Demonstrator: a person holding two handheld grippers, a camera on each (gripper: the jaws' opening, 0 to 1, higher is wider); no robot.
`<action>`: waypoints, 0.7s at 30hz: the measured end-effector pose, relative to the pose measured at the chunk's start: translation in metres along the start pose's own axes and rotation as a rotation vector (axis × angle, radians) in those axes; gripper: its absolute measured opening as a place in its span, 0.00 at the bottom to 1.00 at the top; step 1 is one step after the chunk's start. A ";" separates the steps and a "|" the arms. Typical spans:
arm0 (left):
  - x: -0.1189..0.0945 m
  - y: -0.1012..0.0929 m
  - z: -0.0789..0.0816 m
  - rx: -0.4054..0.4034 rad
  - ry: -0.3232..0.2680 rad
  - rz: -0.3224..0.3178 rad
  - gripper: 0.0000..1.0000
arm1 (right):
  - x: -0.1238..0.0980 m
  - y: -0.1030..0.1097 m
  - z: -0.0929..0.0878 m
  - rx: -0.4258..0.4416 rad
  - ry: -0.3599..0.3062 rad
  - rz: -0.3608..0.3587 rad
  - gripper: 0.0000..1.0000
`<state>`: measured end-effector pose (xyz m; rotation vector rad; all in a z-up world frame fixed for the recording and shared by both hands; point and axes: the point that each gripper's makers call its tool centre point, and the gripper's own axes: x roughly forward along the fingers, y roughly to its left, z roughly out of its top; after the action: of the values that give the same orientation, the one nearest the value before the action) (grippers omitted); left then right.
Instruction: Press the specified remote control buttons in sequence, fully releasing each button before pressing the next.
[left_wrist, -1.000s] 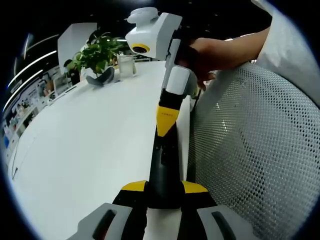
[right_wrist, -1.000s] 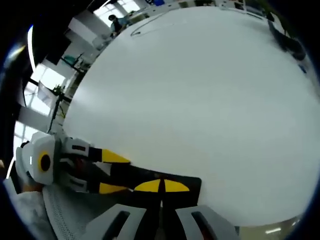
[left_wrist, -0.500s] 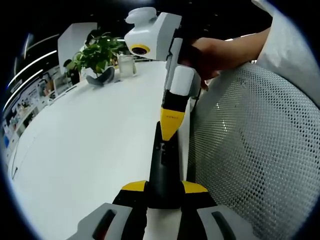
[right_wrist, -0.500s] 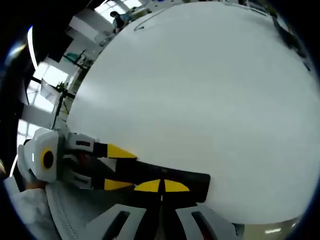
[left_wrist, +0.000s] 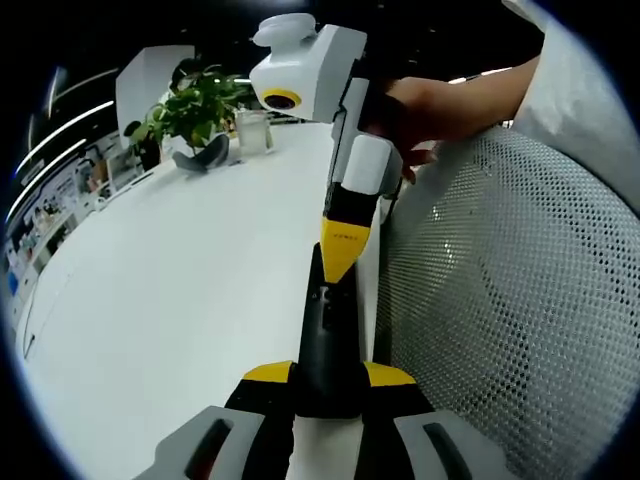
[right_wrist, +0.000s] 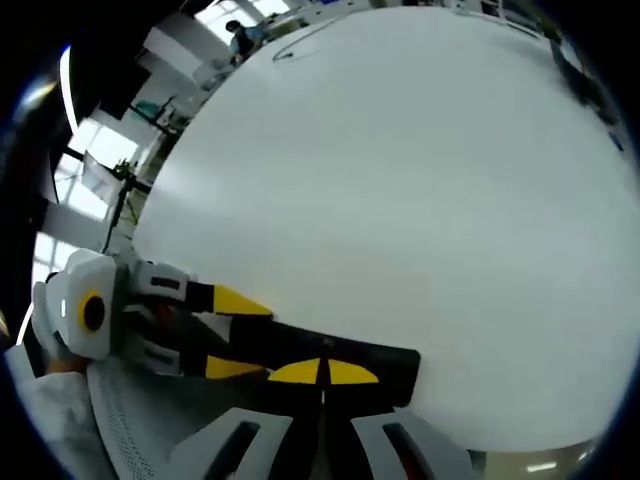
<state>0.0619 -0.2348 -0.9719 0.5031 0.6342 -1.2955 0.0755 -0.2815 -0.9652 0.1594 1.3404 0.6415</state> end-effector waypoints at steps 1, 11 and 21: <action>0.000 0.000 0.000 0.000 0.000 0.000 0.24 | 0.000 0.000 0.000 -0.003 -0.001 -0.003 0.00; 0.000 0.000 0.000 0.001 0.001 0.000 0.24 | -0.001 -0.001 0.000 0.039 -0.008 0.038 0.00; 0.000 0.000 0.000 0.001 0.005 0.000 0.24 | -0.005 -0.006 -0.002 0.193 0.002 0.049 0.00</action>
<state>0.0618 -0.2349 -0.9719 0.5075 0.6377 -1.2946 0.0753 -0.2893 -0.9642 0.3487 1.4030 0.5529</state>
